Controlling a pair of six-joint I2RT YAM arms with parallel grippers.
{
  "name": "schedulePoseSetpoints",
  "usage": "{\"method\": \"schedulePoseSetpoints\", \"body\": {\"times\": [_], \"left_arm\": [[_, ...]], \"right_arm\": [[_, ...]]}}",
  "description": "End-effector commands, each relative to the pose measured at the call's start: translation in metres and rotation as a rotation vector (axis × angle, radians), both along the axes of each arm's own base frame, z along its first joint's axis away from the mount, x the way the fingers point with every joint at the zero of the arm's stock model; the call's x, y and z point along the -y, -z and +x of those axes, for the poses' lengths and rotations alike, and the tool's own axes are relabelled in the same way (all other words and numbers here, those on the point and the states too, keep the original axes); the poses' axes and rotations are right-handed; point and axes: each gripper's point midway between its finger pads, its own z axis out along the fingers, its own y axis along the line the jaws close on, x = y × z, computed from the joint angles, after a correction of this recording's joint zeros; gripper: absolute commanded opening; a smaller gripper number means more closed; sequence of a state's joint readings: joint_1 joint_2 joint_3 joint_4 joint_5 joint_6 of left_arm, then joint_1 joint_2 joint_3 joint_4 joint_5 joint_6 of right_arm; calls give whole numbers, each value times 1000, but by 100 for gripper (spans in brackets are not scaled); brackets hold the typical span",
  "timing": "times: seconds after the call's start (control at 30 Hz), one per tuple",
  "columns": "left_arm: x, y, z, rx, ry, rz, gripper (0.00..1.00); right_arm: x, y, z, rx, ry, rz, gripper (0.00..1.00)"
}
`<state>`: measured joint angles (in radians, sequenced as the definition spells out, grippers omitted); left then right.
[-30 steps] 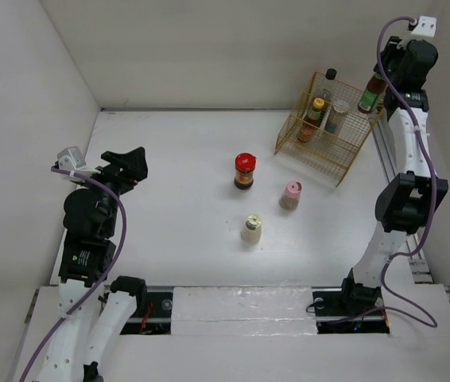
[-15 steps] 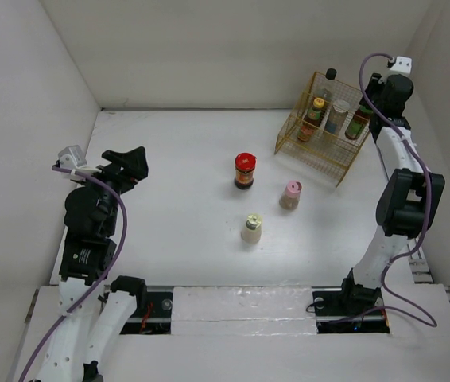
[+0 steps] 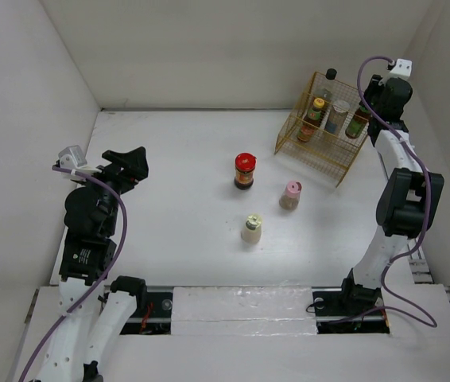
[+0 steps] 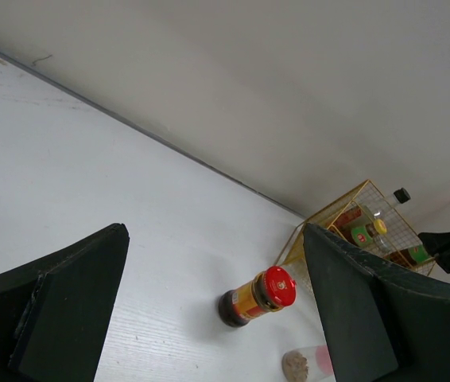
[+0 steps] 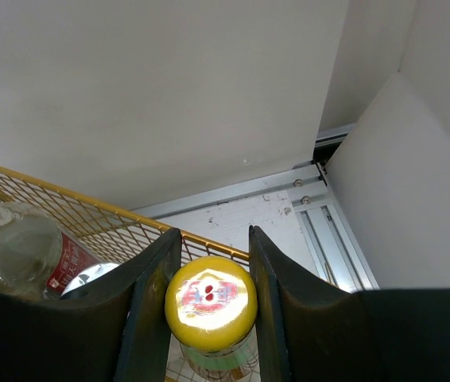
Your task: Organize the condiment bottles
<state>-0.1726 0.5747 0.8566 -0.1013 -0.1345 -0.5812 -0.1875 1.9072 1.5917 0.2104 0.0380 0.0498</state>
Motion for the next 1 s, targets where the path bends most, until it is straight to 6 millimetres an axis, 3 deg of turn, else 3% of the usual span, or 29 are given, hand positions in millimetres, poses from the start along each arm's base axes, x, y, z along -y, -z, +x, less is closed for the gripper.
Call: {"method": "schedulePoseSetpoints", "body": {"times": [0.0,0.1,0.13,0.27,0.37,0.43,0.57,0.77,0.87,0.97], "left_arm": [[0,-10,1,40,4,1,87],[0,-10,1,40,4,1,87],[0,-10,1,40,4,1,87],[0,-13,-1,50,4,0,87],[0,-13,-1,50,4,0,87],[0,-10,1,41,4,1,87],[0,-10,1,41,4,1,87],[3,-8,3,31,15,3,87],[1,-10,1,40,6,1,87],[1,-6,2,31,6,3,87]], "right_arm": [[-9,-29,7,98,-29,6,32],[-10,-17,11,60,-40,14,37],[-11,-21,12,63,-49,14,37],[-20,-3,9,14,-52,2,28],[-33,-13,7,33,-78,-10,25],[-32,-14,4,33,-70,-10,25],[-34,-41,-12,90,-52,-45,24],[-31,-68,-25,148,-30,-66,42],[-29,-61,-29,140,-12,-65,54],[-25,-51,-27,122,7,-54,55]]}}
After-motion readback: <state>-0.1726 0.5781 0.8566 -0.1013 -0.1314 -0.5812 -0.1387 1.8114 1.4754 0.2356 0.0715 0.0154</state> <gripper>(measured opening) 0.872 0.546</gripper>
